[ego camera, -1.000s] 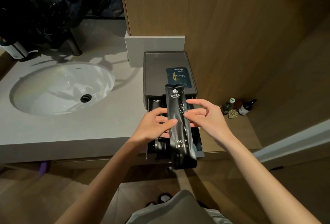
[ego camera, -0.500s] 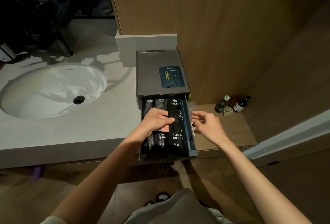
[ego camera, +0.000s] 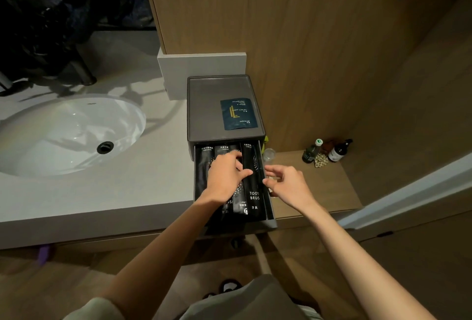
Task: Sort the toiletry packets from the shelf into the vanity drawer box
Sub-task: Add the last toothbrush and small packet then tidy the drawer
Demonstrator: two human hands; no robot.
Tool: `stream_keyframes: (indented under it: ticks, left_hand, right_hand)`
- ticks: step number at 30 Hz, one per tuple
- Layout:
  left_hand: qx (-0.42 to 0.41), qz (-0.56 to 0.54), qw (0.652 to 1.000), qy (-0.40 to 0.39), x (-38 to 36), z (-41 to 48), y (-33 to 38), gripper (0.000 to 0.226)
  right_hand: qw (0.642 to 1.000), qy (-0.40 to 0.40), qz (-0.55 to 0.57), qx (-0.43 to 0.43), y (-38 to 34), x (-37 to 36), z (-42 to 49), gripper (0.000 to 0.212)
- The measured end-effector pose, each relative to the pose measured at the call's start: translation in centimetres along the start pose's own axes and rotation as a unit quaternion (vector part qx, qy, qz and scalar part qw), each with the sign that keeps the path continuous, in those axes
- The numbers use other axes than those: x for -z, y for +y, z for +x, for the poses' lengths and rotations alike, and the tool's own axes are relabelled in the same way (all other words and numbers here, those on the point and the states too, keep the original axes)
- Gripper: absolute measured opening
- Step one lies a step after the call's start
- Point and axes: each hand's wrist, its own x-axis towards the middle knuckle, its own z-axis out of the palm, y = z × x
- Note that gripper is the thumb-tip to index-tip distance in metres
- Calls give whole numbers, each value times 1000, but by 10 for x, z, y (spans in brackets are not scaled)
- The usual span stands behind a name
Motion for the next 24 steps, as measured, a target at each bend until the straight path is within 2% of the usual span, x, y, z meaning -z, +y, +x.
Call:
stream_keyframes:
  ticks: [3,6,9,12,20,22,24]
  left_hand:
    - [-79,119,989,41,3,-6,-8,74]
    - [-158,220,963,8,8,-7,-20,86]
    - [-157,273,946,-73,10,-7,-29,98]
    - [-138,277,944,-115,10,-7,-32,101]
    - [-188,355,912,-83,13,-2,-28,93]
    - [-219,315,922,-50,19,-1,-26,77]
    - [-234,227,945,5,27,1,-23,57]
  right_hand:
    - [1000,-1,-9,8,-1,1,-1,44]
    - [1000,0,-11,9,-2,2,-1,44]
    - [1000,3,-11,5,-2,1,-1,44]
    - [1000,7,-14,6,-3,-1,0,43]
    - [999,2,-30,13,-2,-1,3,40]
    - [998,13,-46,27,-4,5,8,35]
    - [996,46,-63,49,-10,13,18,29]
